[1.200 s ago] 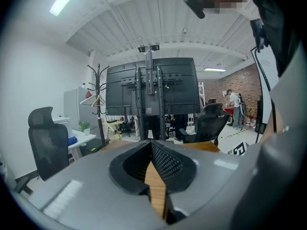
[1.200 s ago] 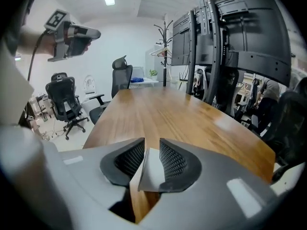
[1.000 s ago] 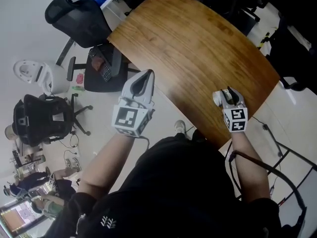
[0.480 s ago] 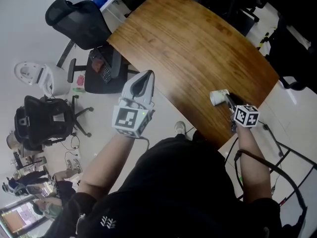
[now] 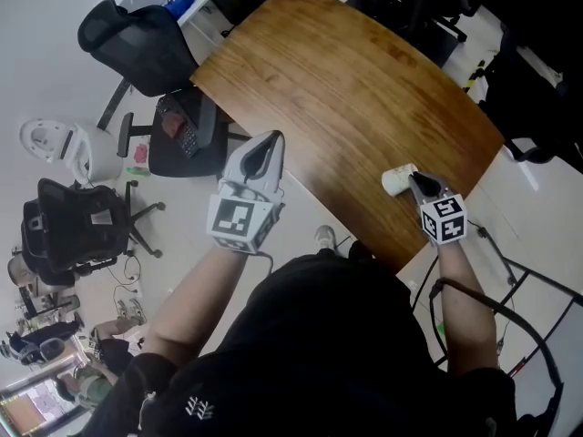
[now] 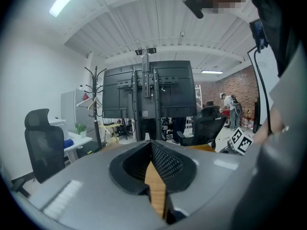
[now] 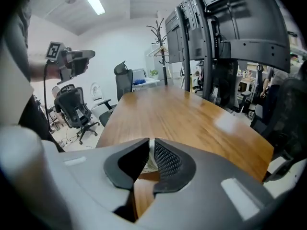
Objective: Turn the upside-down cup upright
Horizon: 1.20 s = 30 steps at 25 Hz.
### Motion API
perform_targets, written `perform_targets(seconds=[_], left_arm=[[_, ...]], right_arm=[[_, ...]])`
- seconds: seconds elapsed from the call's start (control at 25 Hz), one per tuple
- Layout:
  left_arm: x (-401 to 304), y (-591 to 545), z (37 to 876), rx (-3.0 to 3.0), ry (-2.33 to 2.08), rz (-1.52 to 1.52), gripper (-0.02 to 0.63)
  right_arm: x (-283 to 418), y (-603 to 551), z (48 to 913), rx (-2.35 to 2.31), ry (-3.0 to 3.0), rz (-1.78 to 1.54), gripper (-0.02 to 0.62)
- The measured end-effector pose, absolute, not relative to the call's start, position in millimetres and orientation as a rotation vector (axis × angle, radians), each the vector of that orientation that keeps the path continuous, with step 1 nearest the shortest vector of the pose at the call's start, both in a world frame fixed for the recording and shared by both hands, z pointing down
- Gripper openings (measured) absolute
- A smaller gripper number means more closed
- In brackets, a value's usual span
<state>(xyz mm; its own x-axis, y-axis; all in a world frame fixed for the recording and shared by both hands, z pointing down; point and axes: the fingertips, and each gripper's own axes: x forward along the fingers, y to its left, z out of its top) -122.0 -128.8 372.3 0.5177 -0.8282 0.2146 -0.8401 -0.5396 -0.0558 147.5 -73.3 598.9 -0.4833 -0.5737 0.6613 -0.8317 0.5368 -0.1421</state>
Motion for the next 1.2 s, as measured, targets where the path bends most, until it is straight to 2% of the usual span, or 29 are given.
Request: perform_targets(seconds=[0.2,0.56,0.6,0.68,0.72,0.96,1.2], left_arm=[[-119,-127,373,2.685,-1.473,0.317,0.0],[-122,-124,372,2.675,-1.474,0.3,0.0],[-123,-124,371,2.674,-1.476,0.296,0.0],[-125,-126,370,2.674,-1.482,0.292,0.0],[-124,-127,370,2.676,-1.484,0.291,0.0],[-112,-125,369,2.703,-1.45,0.303,0.0],[-117,-123,366,2.714,-1.47,0.331,0.0]], right_arm=[[148,-73,591,1.135,-2.178,0.515,0.009],[133,-69,611,1.09,-2.109,0.496,0.015],[132,-69,609,1.097,-2.118,0.496,0.02],[133,-69,604,1.11,-2.142,0.504,0.086],[136,-71,600,1.133,-2.156,0.508,0.097],[181,-88,593,1.406,-2.124,0.622,0.122],[181,-91,618,1.426,-2.109,0.868,0.118]])
